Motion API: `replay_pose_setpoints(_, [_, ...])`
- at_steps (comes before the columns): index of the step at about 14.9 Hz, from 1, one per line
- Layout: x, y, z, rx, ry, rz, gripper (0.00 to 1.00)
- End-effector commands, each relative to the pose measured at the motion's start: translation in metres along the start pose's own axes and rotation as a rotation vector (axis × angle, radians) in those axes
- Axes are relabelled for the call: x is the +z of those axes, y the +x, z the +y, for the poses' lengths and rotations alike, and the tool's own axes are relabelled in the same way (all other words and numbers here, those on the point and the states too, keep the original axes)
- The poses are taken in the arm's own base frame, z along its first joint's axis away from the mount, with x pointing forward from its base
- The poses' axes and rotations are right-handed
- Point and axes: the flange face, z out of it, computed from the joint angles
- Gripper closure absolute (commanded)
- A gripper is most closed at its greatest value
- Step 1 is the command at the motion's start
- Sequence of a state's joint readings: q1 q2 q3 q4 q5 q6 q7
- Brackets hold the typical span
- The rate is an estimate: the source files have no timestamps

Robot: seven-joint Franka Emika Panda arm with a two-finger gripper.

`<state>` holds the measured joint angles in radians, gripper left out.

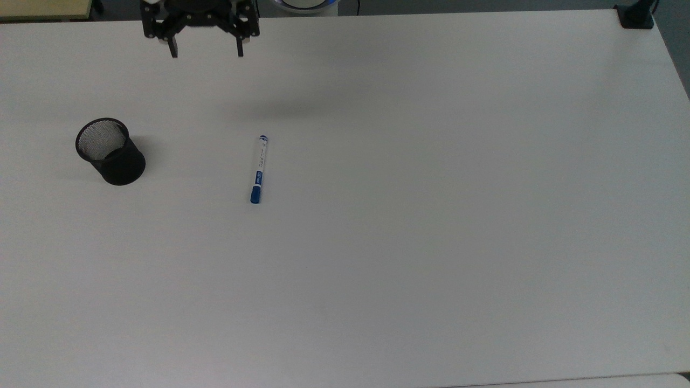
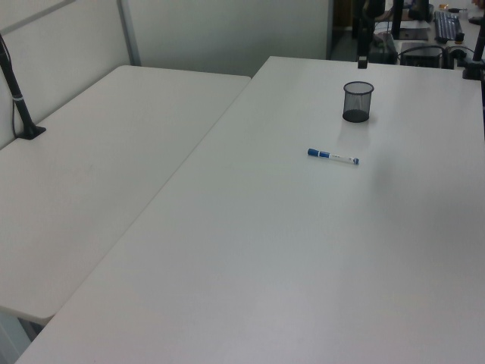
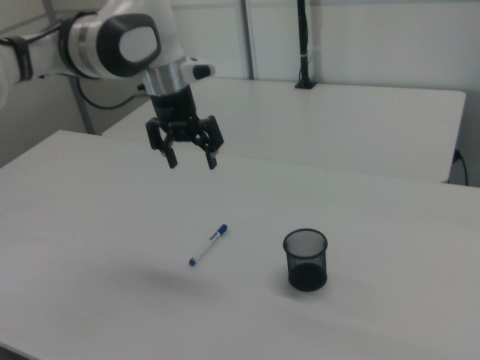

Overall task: Insert the marker
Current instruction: 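Move the gripper down over the blue-capped white marker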

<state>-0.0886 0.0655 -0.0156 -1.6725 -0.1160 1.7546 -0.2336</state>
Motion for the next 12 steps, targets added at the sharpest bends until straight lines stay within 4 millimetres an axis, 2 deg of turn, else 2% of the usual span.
replay_pose_setpoints(1, [0.033,0.019,0.015,0.01,-0.005,0.037,0.0])
replay_pose_setpoints(2, [0.051,0.026,0.012,0.021,-0.003,0.045,0.0])
replay_pose_setpoints(6, [0.1,0.035,0.0,0.022,-0.001,0.065,0.0])
replay_pose_setpoints(8, [0.13,0.048,-0.008,0.063,0.005,0.059,0.09])
replay_pose_setpoints(10, [0.151,0.063,-0.02,0.148,0.014,0.096,0.15])
replay_pose_setpoints(12, [0.166,0.068,-0.027,0.184,0.022,0.093,0.27])
